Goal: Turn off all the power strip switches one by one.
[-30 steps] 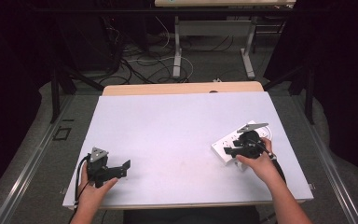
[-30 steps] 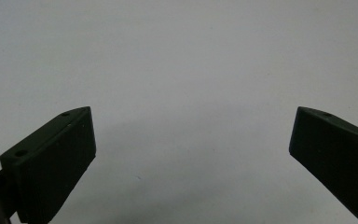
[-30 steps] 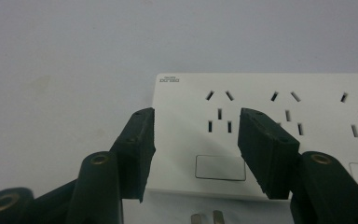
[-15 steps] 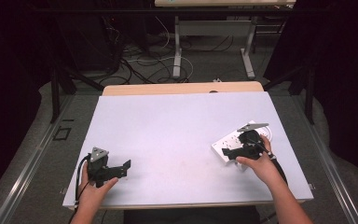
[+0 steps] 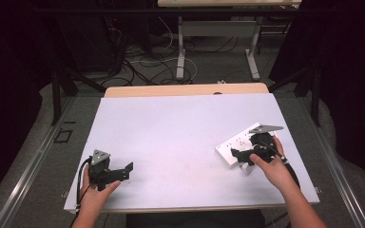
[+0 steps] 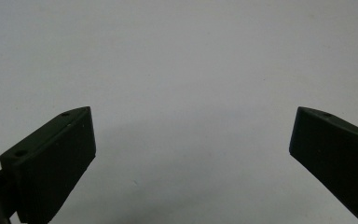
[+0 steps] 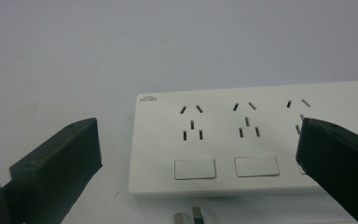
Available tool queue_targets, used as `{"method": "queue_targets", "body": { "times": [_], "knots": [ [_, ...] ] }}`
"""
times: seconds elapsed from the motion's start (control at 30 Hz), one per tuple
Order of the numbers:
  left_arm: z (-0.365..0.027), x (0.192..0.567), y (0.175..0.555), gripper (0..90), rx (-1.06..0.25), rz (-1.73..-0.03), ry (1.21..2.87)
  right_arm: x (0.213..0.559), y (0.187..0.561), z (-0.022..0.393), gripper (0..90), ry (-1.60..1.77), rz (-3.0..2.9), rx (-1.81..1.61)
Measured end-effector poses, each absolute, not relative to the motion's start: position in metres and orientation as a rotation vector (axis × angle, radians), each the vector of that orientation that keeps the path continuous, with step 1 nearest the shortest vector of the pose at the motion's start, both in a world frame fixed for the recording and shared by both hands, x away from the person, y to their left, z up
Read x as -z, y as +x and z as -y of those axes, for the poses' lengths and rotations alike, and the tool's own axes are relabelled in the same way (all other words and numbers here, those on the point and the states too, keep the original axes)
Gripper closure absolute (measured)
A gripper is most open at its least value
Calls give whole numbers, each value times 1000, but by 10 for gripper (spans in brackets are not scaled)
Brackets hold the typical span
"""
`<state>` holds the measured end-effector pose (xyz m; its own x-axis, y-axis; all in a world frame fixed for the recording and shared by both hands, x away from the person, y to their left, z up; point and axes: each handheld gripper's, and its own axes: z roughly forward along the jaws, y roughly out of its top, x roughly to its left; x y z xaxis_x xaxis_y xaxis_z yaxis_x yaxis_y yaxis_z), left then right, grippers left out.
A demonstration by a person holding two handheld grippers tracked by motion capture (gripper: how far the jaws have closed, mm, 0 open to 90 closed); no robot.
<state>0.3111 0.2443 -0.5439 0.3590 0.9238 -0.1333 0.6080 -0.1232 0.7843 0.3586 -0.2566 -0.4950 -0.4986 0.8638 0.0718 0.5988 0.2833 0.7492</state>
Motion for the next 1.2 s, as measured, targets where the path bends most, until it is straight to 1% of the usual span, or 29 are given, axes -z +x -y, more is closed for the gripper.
{"method": "queue_targets", "body": {
  "times": [0.4, 0.7, 0.9, 1.2],
  "knots": [
    [-244, 543, 310, 3, -500, -1331, 1815, 491, 347, 276, 0, 1333, -2145, -1054],
    [-243, 542, 309, 3, -513, -1330, 1817, 492, 329, 295, 0, 1336, -2098, -1039],
    [-244, 541, 309, 3, -519, -1321, 1822, 497, 317, 307, 0, 1361, -2055, -1043],
    [-243, 541, 308, 3, -525, -1323, 1818, 514, 308, 324, 0, 1392, -2022, -1007]
  ]
}}
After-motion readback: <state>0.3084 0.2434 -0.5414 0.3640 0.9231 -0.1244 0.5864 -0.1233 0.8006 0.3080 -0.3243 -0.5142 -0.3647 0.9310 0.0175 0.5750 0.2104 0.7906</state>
